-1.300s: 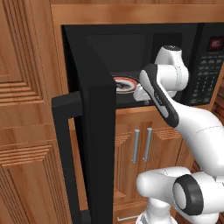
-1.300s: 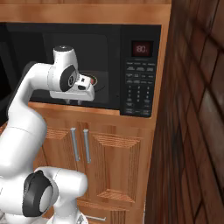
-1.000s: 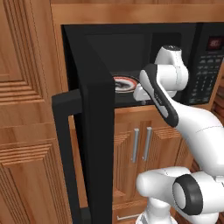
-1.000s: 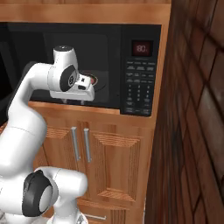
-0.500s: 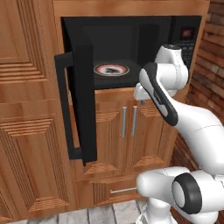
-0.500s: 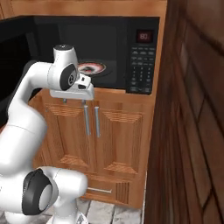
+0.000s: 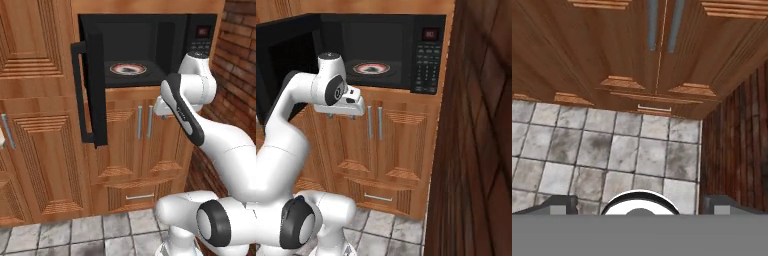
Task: Pick the sweet potato from the counter and place it in the microwave.
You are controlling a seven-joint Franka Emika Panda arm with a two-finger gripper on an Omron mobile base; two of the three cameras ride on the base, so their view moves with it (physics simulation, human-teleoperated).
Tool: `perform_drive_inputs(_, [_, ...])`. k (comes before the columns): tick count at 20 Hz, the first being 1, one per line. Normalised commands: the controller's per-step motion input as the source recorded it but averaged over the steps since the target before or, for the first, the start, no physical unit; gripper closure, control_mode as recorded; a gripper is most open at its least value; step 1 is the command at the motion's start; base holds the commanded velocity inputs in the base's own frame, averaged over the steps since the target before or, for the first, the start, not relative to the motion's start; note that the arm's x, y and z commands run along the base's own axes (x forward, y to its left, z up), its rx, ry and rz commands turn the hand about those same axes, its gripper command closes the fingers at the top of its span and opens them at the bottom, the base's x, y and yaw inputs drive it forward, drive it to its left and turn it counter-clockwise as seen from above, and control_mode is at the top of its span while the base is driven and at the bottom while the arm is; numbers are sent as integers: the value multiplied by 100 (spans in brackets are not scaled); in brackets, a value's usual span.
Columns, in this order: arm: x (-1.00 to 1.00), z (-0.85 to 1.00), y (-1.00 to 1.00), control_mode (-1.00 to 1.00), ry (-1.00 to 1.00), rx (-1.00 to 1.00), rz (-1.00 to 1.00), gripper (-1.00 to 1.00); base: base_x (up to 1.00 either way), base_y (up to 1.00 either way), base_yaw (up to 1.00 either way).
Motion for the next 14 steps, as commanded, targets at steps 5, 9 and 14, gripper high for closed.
perform_drive_inputs(5, [0,0,0,100,0,0,0,-100,-67,-21,27])
perform_drive_inputs(9, [0,0,0,100,0,0,0,-100,-50,-5,35])
perform_drive_inputs(14, [0,0,0,100,0,0,0,-100,-24,40,22])
